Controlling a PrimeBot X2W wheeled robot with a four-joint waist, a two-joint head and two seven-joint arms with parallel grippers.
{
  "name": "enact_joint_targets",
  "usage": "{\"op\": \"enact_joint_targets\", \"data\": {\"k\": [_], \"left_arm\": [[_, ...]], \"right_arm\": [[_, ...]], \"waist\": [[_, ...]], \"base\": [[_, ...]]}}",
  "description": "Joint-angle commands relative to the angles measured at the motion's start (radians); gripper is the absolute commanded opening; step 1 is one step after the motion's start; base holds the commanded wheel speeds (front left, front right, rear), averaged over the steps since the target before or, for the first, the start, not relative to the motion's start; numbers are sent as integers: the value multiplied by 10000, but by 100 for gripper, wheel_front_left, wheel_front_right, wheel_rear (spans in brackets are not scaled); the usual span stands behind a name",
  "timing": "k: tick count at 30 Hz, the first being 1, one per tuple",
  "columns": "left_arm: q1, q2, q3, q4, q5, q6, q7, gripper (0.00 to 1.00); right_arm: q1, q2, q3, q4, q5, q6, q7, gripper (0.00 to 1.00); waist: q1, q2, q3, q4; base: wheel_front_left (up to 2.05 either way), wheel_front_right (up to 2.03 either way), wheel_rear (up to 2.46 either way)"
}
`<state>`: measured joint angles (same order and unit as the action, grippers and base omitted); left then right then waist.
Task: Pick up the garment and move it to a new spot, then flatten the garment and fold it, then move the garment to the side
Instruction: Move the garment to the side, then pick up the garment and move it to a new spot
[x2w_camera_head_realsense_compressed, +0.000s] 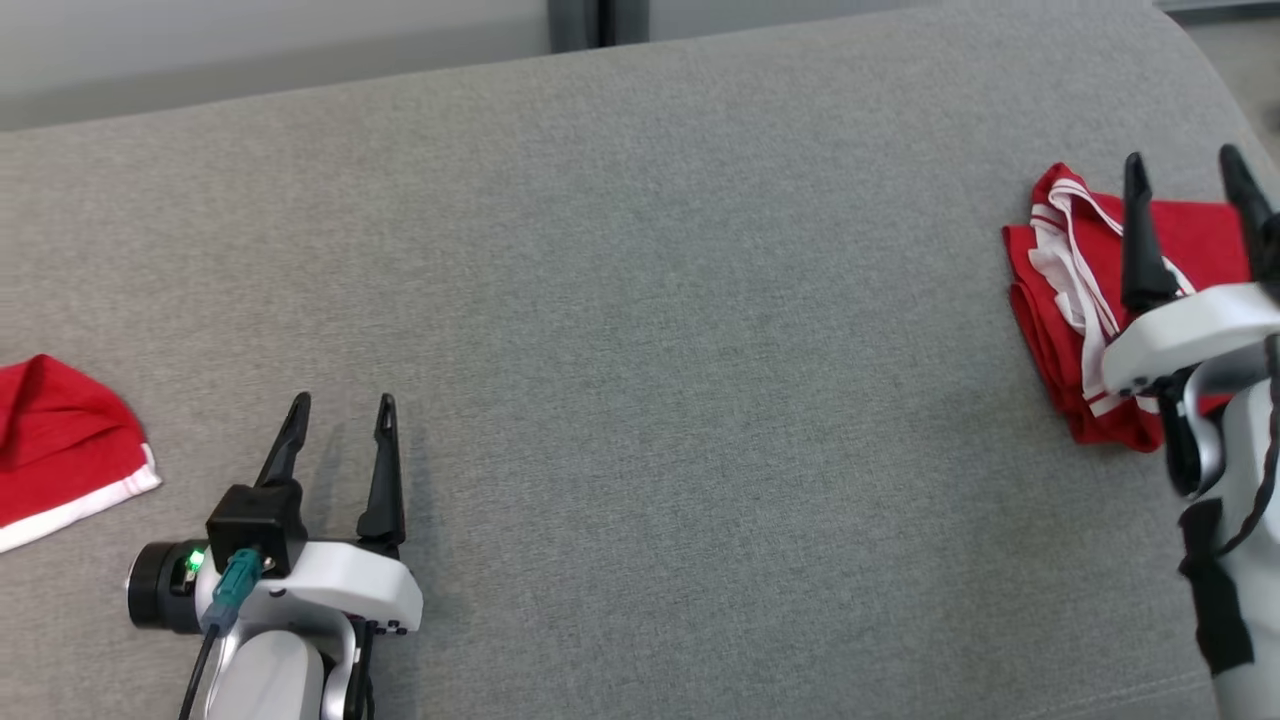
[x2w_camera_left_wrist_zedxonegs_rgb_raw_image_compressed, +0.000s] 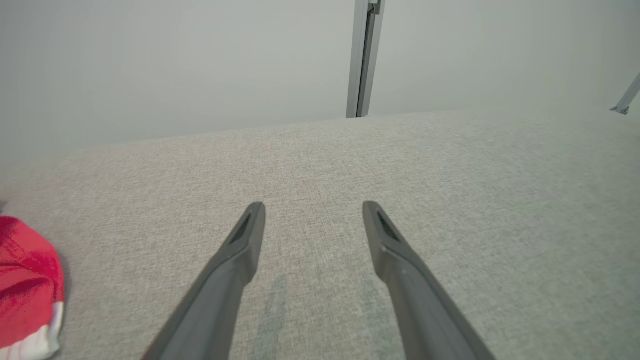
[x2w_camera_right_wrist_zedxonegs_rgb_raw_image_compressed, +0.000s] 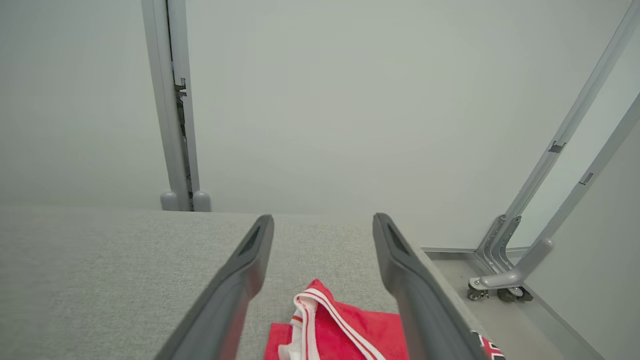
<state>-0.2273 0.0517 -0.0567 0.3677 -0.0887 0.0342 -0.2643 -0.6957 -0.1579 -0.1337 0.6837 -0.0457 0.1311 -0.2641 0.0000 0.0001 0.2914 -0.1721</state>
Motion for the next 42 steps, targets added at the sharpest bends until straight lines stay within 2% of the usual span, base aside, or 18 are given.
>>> {"op": "enact_joint_targets", "data": {"k": [1,7,17,29,42], "left_arm": [[128,38,93,6,-31,33,3,100],[517,14,433,60,-182,107,3,100],[1263,8,551,342,-570,236,3,100],[2057,7,698,511,-731,362,3,100],[2046,10,751,390,-828,395,3,100]], "right_arm": [[225,27,63,-215,231,-7,0,100],[1872,474,1009,-983,923,-5,0,100],[3632,961,1510,-1132,1435,-5,0,100],[4645,1045,1764,-1380,1578,-5,0,100],[4869,1047,2004,-1669,1859,-5,0,100]], "waist": [[0,-1,-211,190],[0,-1,-887,751],[0,-1,-2001,1402],[0,-1,-3091,1527],[0,-1,-2992,1665]], "base": [[0,0,0],[0,0,0],[0,0,0],[0,0,0],[0,0,0]]}}
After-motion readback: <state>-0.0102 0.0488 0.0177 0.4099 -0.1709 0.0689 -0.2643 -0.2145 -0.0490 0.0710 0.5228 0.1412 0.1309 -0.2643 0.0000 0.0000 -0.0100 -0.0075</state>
